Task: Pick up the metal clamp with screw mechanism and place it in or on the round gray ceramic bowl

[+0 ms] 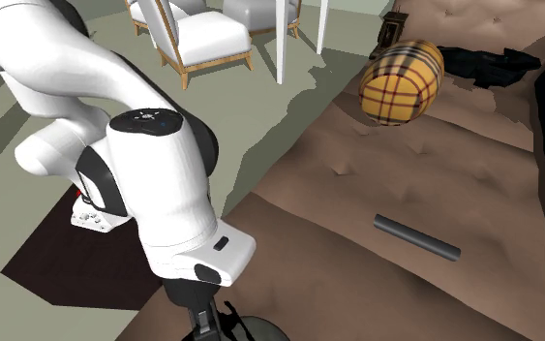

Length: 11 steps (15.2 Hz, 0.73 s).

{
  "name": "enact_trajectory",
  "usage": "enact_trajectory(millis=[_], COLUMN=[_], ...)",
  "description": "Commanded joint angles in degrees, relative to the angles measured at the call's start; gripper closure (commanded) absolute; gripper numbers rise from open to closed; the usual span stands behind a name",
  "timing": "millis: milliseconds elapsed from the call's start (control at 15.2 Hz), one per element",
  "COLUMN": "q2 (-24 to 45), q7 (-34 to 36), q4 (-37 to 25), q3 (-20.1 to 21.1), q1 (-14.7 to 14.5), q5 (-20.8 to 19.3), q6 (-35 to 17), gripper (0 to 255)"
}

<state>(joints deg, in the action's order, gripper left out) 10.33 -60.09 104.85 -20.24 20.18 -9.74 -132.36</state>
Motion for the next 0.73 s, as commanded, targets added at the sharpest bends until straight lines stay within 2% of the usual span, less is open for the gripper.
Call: enact_trajectory(millis=[0, 132, 660], q2=[-1.8, -3.8, -3.8], q7=[0.4, 0.8, 0.8], q4=[-0.6, -1.4, -1.4], q3=[0.1, 0.2, 0.3], q1=[-0.5, -1.1, -1.1], q5=[-0.6, -1.3, -1.3], q6=[2.4, 5.2, 5.2], gripper=[0, 0, 0])
